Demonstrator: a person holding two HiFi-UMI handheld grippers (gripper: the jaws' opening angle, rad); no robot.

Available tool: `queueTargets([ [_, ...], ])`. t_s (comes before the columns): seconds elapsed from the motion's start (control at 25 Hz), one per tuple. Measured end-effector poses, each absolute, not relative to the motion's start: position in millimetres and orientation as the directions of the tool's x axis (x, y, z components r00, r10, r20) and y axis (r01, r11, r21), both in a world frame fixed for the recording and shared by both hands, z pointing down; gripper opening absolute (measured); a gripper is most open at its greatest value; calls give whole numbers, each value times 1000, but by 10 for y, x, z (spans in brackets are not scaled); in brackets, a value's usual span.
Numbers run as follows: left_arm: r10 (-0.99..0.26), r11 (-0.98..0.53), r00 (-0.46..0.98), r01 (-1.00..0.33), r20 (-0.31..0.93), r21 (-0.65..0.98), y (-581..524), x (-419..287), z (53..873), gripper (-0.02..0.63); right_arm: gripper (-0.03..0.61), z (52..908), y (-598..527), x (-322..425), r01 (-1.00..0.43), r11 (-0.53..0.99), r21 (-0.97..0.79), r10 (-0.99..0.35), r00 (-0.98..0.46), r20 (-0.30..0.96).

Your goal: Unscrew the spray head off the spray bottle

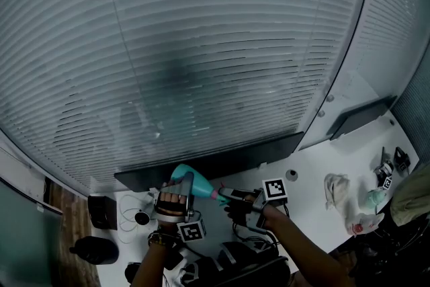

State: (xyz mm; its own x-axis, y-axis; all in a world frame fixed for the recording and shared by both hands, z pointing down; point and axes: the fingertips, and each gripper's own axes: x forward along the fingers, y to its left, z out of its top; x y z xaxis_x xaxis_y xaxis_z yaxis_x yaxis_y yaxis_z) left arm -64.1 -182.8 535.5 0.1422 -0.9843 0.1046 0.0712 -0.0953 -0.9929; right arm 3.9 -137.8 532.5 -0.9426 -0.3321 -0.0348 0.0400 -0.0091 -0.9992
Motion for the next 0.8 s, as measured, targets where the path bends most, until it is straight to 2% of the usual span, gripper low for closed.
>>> queueTargets([
  [0.12,-957,-261,107,92,271,-961,-1769,-644,5536,374,123,5455,-1350,36,-100,119,-988,-253,-965,67],
  [0.28,-914,-395,65,77,400,-916,-1698,-665,5690,373,123,5490,-1335,-43,-144,222,-964,-195,-976,101],
  [0.52,-755,-650,144,-45,639,-758,-1477,-594,6077,373,123,5466,-1188,-64,-291,575,-764,-84,-951,299],
  [0.6,-660,-746,184,-41,729,-665,-1335,-522,6103,373,121,5486,-1069,-59,-282,689,-667,-27,-931,365],
  [0.8,-415,-888,213,117,885,-445,-955,-448,6323,373,120,5621,-714,-62,-153,938,-313,57,-819,572],
])
